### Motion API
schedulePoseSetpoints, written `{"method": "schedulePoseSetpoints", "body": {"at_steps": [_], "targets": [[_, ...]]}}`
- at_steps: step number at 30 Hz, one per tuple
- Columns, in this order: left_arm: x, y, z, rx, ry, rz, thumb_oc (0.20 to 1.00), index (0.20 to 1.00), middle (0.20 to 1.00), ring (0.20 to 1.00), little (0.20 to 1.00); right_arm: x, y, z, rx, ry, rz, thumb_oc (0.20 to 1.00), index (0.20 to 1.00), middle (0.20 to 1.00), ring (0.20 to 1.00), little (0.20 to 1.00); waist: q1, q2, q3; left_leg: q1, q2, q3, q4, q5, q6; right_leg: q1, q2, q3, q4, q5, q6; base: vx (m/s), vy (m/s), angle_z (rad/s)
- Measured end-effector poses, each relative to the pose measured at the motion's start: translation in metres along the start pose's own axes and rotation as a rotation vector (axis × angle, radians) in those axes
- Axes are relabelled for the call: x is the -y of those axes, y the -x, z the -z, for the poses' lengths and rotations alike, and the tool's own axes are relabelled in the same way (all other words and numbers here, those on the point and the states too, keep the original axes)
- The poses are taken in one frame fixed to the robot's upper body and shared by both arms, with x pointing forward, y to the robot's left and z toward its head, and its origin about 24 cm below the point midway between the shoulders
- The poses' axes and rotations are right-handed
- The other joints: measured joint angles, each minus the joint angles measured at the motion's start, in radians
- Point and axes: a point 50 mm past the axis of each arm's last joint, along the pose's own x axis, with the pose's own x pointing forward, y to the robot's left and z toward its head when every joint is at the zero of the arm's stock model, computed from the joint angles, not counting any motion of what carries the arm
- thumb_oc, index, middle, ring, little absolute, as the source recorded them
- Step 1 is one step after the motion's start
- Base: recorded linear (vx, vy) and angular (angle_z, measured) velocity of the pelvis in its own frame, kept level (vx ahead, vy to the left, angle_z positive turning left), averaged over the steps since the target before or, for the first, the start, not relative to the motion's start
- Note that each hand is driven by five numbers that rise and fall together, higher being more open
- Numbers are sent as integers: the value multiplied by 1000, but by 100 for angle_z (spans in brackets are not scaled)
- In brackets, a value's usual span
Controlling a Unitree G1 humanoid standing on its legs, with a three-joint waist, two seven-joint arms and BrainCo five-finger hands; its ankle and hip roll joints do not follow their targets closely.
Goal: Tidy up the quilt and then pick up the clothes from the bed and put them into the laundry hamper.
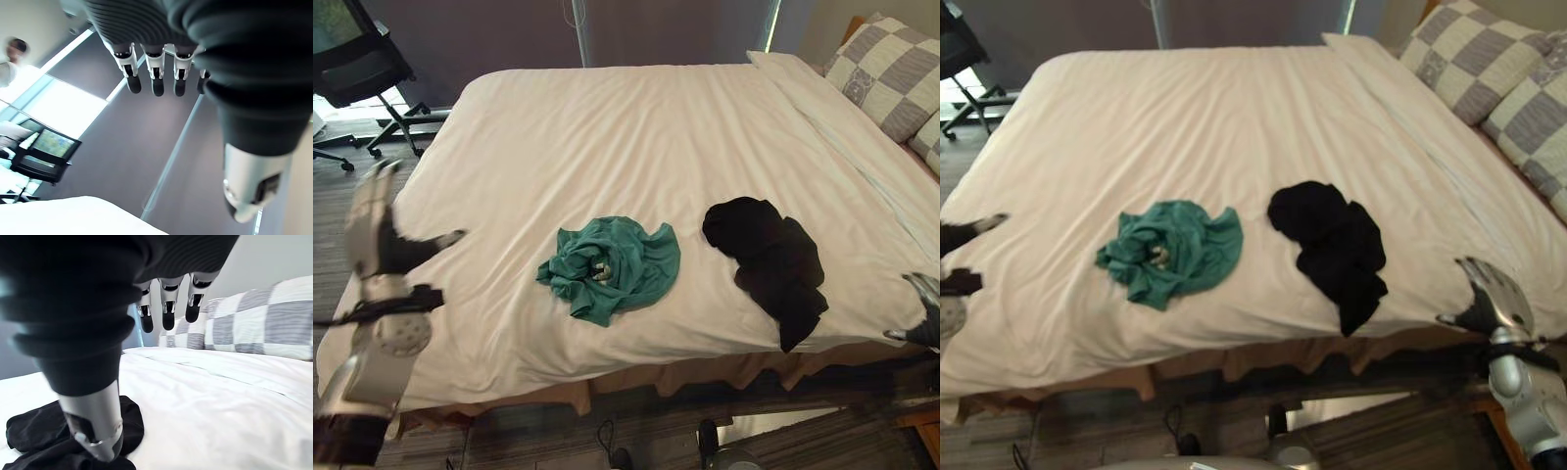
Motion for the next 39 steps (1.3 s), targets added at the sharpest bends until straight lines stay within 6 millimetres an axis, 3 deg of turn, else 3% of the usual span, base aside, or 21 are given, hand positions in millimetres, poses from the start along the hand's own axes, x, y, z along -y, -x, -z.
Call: {"method": "schedulePoseSetpoints", "body": {"at_steps": [4, 5, 7, 10, 15, 22, 27, 28, 30, 31, 35, 39], "targets": [[35, -9, -17, 34, 8, 129, 1000, 1000, 1000, 1000, 1000, -2, -21, -34, 125, 19, -20, 1000, 1000, 1000, 1000, 1000, -14, -9, 31, -19, -1, 20, 6, 10, 14, -28, 1, 13, 0, 11, -2, -94, -4, -12], [50, -26, -35, 90, 3, 175, 1000, 1000, 1000, 1000, 1000, 2, -35, -56, 201, 18, -7, 1000, 1000, 1000, 1000, 1000, -14, -13, 51, -40, -6, 26, 6, 19, 17, -54, -4, 22, 0, 18, 6, -116, -2, -15], [58, -40, -52, 151, -26, 213, 1000, 1000, 1000, 1000, 1000, 18, -50, -86, 311, 8, 48, 1000, 1000, 1000, 1000, 1000, -18, -14, 96, -59, -13, 49, 6, 28, 23, -83, -10, 36, 0, 38, 10, -105, -1, -25], [73, -62, -74, 175, -46, 232, 1000, 1000, 1000, 1000, 1000, 30, -64, -115, 391, -10, 98, 1000, 1000, 1000, 1000, 1000, -28, -11, 157, -83, -17, 74, 6, 30, 25, -121, -9, 56, 1, 58, 6, -89, -2, -24], [86, -78, -80, 129, -112, 247, 1000, 1000, 1000, 1000, 1000, 32, -67, -123, 396, -35, 120, 1000, 1000, 1000, 1000, 1000, -52, -10, 215, -123, -13, 84, 6, 32, 22, -167, -2, 66, 6, 68, 0, -52, -9, -11], [125, -65, -57, -36, -203, 364, 1000, 1000, 1000, 1000, 1000, 25, -62, -120, 391, -22, 117, 1000, 1000, 1000, 1000, 1000, -75, -15, 259, -124, 6, 99, 6, 24, 11, -175, 16, 73, 6, 70, 1, -6, -20, -7], [128, -55, -48, -75, -190, 390, 1000, 1000, 1000, 1000, 1000, 28, -63, -119, 390, -1, 131, 1000, 1000, 1000, 1000, 1000, -67, -10, 258, -116, 11, 88, 0, 20, 2, -162, 18, 63, 5, 65, -4, 18, -44, 6], [133, -49, -48, -97, -146, 388, 482, 482, 482, 482, 482, 30, -64, -116, 381, 9, 134, 1000, 1000, 1000, 1000, 1000, -71, -7, 256, -117, 10, 77, 1, 24, 5, -157, 16, 51, 2, 64, -5, 1, -44, 19], [138, -31, -39, -105, -140, 413, 200, 200, 200, 200, 200, 38, -67, -114, 372, 31, 154, 1000, 1000, 1000, 1000, 1000, -37, 2, 260, -124, 12, 71, 0, 19, -4, -154, 17, 51, 6, 62, -8, 1, -32, 13], [143, -16, -36, -102, -125, 430, 200, 200, 200, 200, 200, 52, -74, -108, 355, 69, 185, 1000, 1000, 1000, 1000, 1000, -36, 20, 256, -125, 10, 61, 0, 24, -1, -155, 13, 37, 2, 60, -11, 1, -15, 15], [148, 8, -35, -68, -69, 441, 200, 200, 200, 200, 200, 84, -101, -93, 244, 141, 244, 1000, 1000, 1000, 1000, 1000, 12, 69, 252, -142, 8, 34, 2, 31, -1, -158, 9, 11, 5, 57, -15, 22, -16, 25], [150, 33, -23, -135, 44, 462, 200, 200, 200, 200, 200, 99, -124, -81, 150, 218, 219, 1000, 1000, 1000, 1000, 1000, 57, 112, 237, -169, 9, 14, 6, 46, 4, -175, 8, -13, 5, 57, -16, -2, -28, 16]]}}
